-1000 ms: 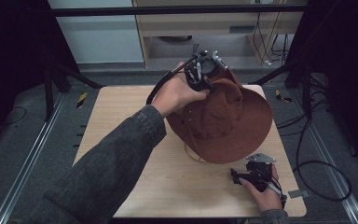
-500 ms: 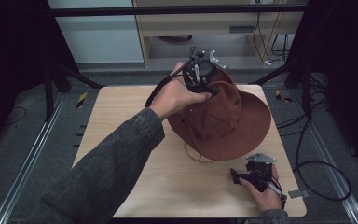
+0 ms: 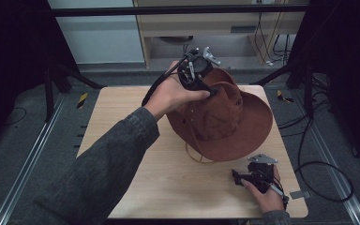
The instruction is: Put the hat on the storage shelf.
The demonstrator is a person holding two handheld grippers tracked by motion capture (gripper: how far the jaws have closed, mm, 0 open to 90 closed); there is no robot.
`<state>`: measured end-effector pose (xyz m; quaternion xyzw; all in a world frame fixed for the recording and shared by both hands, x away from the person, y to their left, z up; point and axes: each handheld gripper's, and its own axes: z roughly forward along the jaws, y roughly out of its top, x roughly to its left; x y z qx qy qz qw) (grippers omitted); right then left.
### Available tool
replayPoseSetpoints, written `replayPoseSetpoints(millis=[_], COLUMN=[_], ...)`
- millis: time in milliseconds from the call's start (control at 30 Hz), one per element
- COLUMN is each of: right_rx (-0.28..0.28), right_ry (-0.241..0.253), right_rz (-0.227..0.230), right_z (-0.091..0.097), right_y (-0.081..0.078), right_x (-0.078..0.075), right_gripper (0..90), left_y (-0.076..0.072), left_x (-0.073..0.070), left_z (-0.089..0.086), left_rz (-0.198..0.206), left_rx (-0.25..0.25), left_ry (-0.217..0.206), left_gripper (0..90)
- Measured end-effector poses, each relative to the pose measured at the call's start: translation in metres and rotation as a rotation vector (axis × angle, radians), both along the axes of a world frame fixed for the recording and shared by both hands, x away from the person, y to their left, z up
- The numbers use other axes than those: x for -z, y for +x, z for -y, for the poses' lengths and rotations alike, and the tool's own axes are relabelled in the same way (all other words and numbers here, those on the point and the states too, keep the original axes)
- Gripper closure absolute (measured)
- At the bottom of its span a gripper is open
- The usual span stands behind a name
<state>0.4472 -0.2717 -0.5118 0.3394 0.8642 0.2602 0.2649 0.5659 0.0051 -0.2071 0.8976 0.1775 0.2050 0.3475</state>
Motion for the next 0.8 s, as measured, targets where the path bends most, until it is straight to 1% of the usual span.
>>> replayPoseSetpoints(millis=[33,100,133,167,233,267,300,367,400,433,467,500,533,600,733,800], right_rx=[-0.012,-0.015,-0.015,-0.015,-0.015,-0.015,0.0,0.0,0.0,0.0,0.0,0.0,0.0,0.0,0.0,0.0], right_ry=[-0.016,-0.015,-0.015,-0.015,-0.015,-0.015,-0.005,-0.005,-0.001,-0.002,-0.002,-0.002,-0.002,-0.003,-0.002,-0.002], right_rz=[0.011,0.007,0.007,0.008,0.008,0.008,0.001,0.002,0.0,0.0,0.0,0.001,0.001,0.001,0.001,0.0], right_z=[0.001,0.001,0.001,0.001,0.002,0.002,0.0,0.0,0.0,0.0,0.0,0.0,0.0,0.0,0.0,0.0], right_y=[0.001,0.001,0.001,0.001,0.001,0.001,0.0,0.0,0.0,0.0,0.0,0.0,0.0,0.0,0.0,0.0], right_x=[-0.001,-0.001,-0.001,-0.001,-0.001,-0.001,0.0,0.0,0.0,0.0,0.0,0.0,0.0,0.0,0.0,0.0], right_gripper=[0.7,0.7,0.7,0.7,0.8,0.8,0.8,0.7,0.7,0.8,0.8,0.7,0.7,0.7,0.7,0.7], left_y=[-0.001,-0.006,-0.006,-0.008,-0.009,-0.01,-0.011,-0.012,-0.012,-0.014,-0.014,-0.016,-0.016,-0.017,-0.018,-0.02], left_x=[0.0,-0.001,-0.001,-0.002,-0.005,-0.007,-0.008,-0.007,-0.005,-0.005,-0.004,-0.003,-0.003,-0.002,0.001,0.001], left_z=[-0.001,-0.004,-0.004,-0.006,-0.008,-0.01,-0.012,-0.013,-0.013,-0.014,-0.014,-0.015,-0.015,-0.016,-0.019,-0.023], left_rz=[0.002,0.006,0.006,0.005,0.003,0.009,0.001,-0.001,0.001,0.011,0.016,0.012,0.012,0.015,0.007,0.006], left_rx=[0.004,0.006,0.006,0.011,0.026,0.019,0.02,0.022,0.019,0.011,0.011,0.021,0.021,0.023,0.054,0.065], left_ry=[0.001,-0.001,-0.001,-0.013,0.003,-0.003,-0.019,-0.019,-0.017,-0.022,-0.034,-0.048,-0.048,-0.058,-0.066,-0.077], left_gripper=[33.2,31.7,31.6,31.6,27.6,27.6,24.3,22.7,20.5,18.6,16.7,11.2,9.8,9.1,5.5,5.4])
